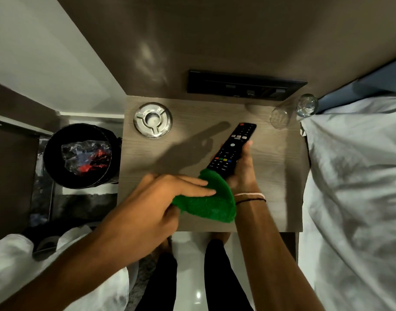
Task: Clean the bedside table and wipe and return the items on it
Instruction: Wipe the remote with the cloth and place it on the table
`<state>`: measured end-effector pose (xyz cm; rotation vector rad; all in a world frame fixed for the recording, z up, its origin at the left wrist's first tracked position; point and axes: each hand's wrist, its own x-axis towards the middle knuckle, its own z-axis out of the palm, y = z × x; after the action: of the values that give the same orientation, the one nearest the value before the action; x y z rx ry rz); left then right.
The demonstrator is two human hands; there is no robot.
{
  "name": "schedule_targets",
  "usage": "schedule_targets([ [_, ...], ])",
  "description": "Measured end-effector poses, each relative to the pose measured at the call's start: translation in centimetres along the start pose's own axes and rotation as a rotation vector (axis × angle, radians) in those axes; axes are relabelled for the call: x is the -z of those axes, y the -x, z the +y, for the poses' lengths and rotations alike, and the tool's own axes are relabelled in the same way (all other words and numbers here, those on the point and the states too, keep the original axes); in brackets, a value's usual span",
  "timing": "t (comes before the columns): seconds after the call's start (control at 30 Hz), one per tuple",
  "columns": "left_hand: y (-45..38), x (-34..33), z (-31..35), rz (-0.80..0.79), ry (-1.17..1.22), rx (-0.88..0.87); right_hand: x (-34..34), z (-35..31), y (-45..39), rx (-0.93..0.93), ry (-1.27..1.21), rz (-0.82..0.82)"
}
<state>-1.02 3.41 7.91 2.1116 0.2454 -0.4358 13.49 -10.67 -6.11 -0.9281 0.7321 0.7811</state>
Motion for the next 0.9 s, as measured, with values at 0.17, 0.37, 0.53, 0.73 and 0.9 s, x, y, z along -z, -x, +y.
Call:
schedule_targets([
  [0.17, -0.2, 2.3, -2.0, 0.078, 0.180, 0.074, -0.7, -0.7, -2.8, 0.136, -0.020, 0.266],
  [0.37, -1.5, 3.1, -5.6, 0.207, 0.395, 0.212, -1.8, -2.0, -5.3, 0.124, 0.071, 0.317],
  [0.53, -2.7, 2.8, -6.3, 0.265, 0.458, 0.256, -3.4, -3.2, -7.0, 0.141, 0.034, 0.365],
  [0.73, -3.2, 2.6, -6.9, 0.302, 0.480, 0.278, -2.8, -3.5, -7.6, 0.026, 0.185, 0.380],
  [0.9, -3.8, 2.4, -6.9, 0.359, 0.517, 0.294, -3.2, -3.6, -8.1, 0.040, -0.017, 0.444],
])
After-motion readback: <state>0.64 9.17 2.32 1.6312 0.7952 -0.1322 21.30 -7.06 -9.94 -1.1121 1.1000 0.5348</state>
